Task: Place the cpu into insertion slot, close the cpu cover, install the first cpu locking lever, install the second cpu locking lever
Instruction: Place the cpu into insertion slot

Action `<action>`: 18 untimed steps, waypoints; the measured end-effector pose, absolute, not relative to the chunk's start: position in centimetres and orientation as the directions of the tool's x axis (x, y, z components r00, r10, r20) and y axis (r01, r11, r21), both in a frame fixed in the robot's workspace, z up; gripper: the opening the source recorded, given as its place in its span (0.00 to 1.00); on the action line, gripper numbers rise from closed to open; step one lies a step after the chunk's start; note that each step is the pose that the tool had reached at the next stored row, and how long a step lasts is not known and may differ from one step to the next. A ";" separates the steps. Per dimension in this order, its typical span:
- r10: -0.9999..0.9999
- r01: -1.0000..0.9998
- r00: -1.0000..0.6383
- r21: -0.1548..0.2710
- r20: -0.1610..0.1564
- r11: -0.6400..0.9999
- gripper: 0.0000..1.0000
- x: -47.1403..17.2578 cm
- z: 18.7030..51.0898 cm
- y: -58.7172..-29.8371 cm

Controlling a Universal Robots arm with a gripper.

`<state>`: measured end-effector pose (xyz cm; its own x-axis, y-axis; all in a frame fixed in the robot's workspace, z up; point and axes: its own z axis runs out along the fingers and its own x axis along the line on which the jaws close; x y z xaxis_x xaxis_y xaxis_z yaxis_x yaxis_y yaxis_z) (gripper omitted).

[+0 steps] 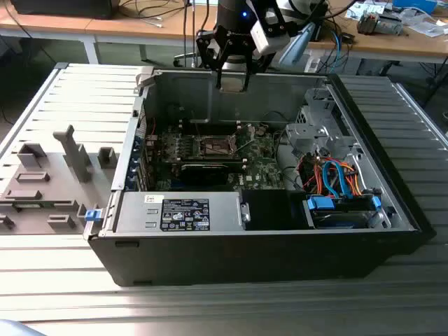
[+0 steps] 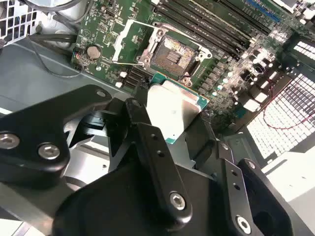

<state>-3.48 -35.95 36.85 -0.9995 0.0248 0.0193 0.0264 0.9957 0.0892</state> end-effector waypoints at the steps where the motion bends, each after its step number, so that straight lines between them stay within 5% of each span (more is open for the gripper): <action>1: 0.025 0.026 -1.000 0.089 0.019 0.996 0.54 -3.5 36.9 -36.0; 18: 0.025 0.026 -1.000 0.088 0.019 0.996 0.54 -3.6 36.4 -36.0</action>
